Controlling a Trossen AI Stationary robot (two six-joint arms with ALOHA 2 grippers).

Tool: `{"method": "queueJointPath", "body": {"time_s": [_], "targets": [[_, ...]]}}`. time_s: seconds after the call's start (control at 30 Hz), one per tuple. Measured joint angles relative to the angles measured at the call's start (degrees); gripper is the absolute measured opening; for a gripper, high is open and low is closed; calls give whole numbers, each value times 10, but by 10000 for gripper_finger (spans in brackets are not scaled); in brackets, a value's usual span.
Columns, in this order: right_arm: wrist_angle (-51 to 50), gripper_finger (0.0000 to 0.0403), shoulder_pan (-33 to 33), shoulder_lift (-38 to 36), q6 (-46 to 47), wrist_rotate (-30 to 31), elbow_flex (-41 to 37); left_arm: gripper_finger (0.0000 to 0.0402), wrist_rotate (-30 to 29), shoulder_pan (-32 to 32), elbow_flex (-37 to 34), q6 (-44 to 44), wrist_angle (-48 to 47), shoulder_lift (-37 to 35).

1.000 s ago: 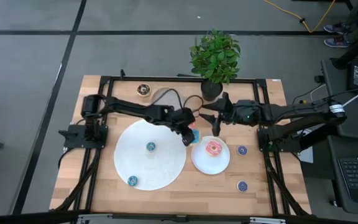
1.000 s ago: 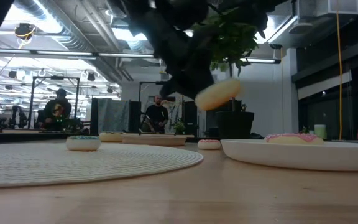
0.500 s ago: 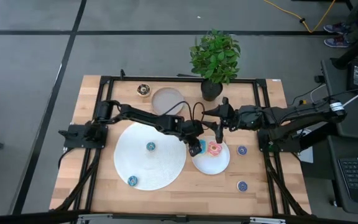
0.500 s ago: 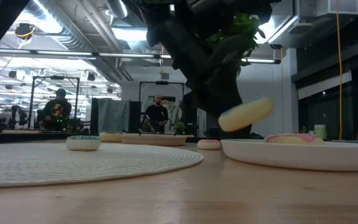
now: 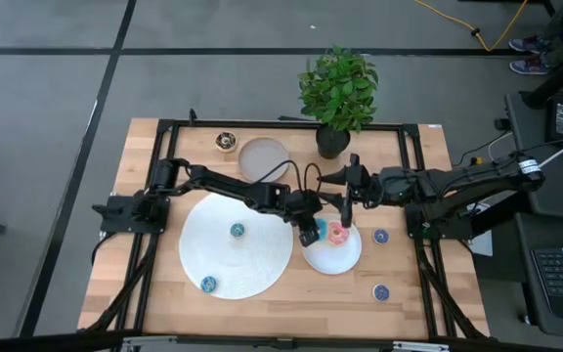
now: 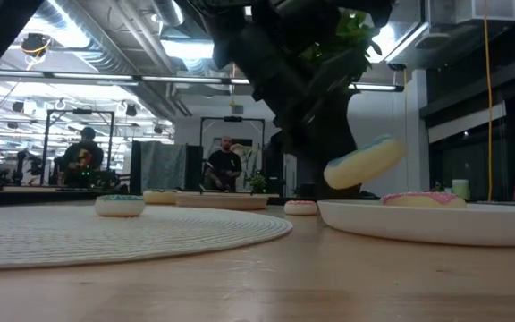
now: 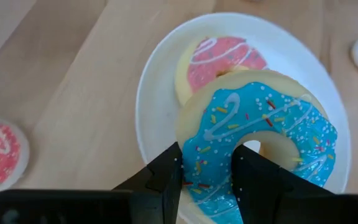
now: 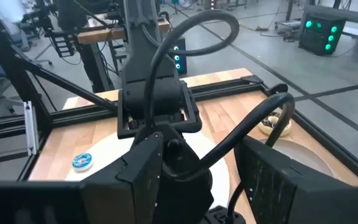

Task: Pick & Place donuts
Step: Put the large blue donut on the white plate

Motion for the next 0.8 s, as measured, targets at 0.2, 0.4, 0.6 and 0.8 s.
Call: {"method": "queueJointPath", "body": {"time_s": [0.2, 0.4, 0.6, 0.8], "targets": [[10, 198, 3, 0, 2, -2, 0, 119, 0, 0, 0, -9, -8, 0], [13, 198, 3, -9, 1, -6, 0, 133, 6, -1, 0, 5, -13, 0], [15, 197, 3, -16, -1, -7, 0, 165, -4, -6, 0, 2, -14, 0], [15, 197, 3, -16, -1, -6, 0, 190, -4, -6, 0, 4, -14, 0]]}}
